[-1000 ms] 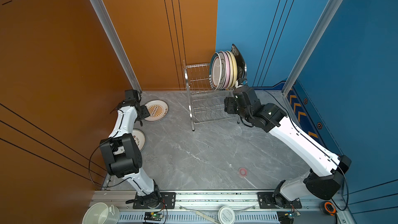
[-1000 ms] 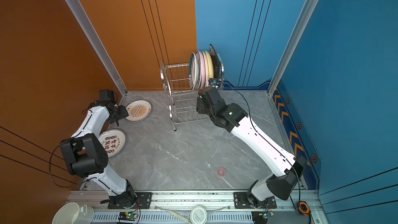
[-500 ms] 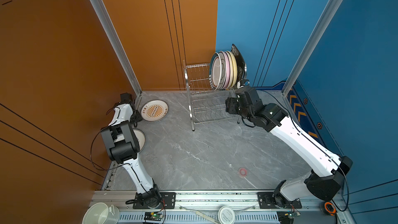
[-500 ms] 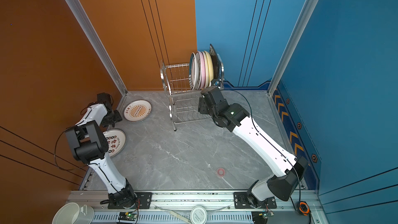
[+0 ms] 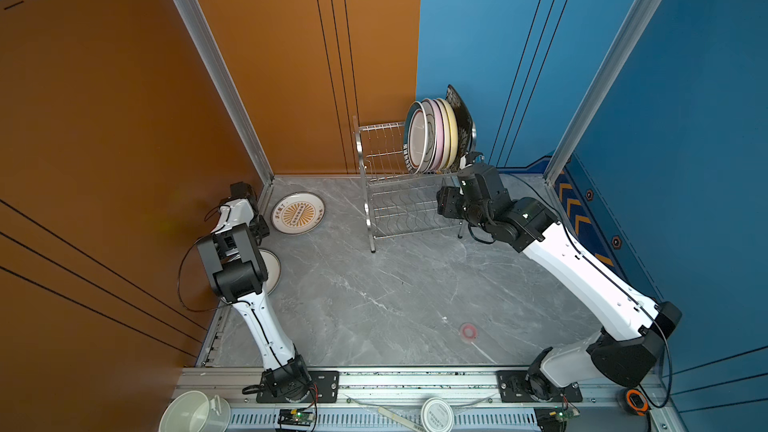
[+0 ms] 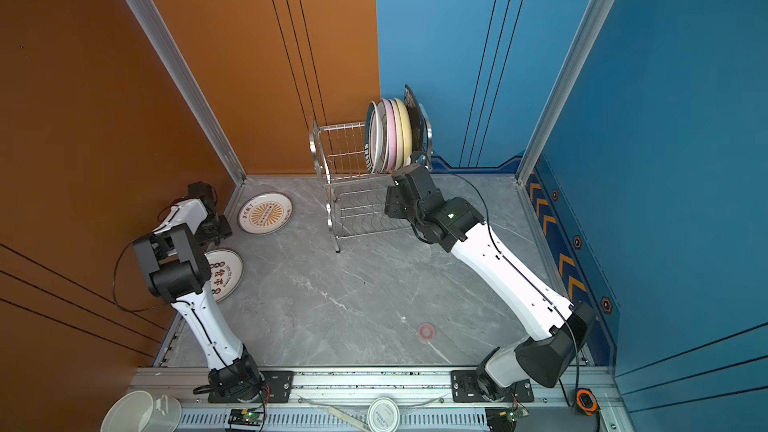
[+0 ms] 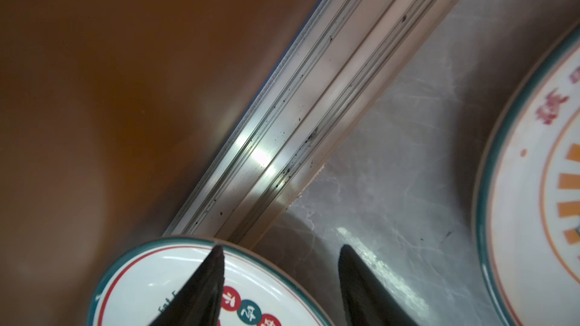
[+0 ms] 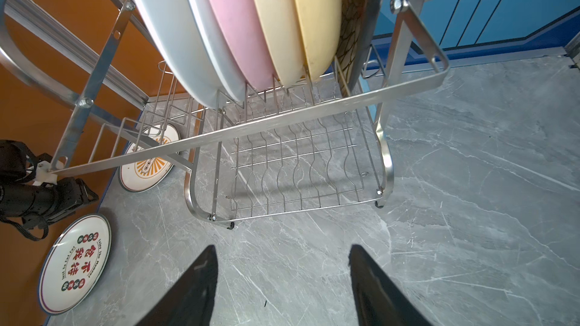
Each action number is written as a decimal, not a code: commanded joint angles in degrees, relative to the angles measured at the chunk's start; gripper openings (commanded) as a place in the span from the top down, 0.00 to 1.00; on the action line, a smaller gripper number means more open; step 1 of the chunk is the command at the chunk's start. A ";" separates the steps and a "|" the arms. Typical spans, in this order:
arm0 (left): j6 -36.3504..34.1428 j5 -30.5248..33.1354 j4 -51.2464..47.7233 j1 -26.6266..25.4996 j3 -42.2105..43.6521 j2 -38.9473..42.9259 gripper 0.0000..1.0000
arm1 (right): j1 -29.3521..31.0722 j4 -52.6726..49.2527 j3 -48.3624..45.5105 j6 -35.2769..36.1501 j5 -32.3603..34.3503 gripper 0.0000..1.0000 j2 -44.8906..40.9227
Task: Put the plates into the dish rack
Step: 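Draw the right gripper back while the left moves toward the lettered plate, then lower the left gripper onto the lettered plate's rim nearest the robot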
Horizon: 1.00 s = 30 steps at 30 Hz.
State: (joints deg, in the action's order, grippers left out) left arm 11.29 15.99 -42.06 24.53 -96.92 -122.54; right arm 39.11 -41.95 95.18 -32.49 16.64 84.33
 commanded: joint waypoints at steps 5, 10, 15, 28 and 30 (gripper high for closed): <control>-1.27 2.33 -1.35 0.37 -3.22 -3.13 0.46 | -0.84 -0.15 -0.19 -0.97 -0.98 0.34 -0.01; -1.27 2.25 -1.64 1.52 -4.00 -3.83 0.47 | -1.01 -0.15 0.11 -1.12 -1.45 0.34 0.52; -1.08 2.20 -2.00 2.92 -3.68 -4.35 0.50 | -1.36 -0.06 0.90 -1.03 -2.04 0.34 1.16; -0.92 2.18 -5.53 4.12 -5.86 -5.74 0.61 | -2.29 0.03 1.53 -0.91 -3.02 0.34 1.45; -0.73 2.35 -6.46 4.12 -5.78 -5.37 0.62 | -2.45 0.12 1.44 -0.91 -3.11 0.34 1.30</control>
State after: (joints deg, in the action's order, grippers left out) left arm 10.31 16.99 -45.41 28.23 -101.60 -127.74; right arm 37.06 -41.95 95.20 -32.91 14.17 85.78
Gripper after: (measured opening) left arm 0.383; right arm 0.656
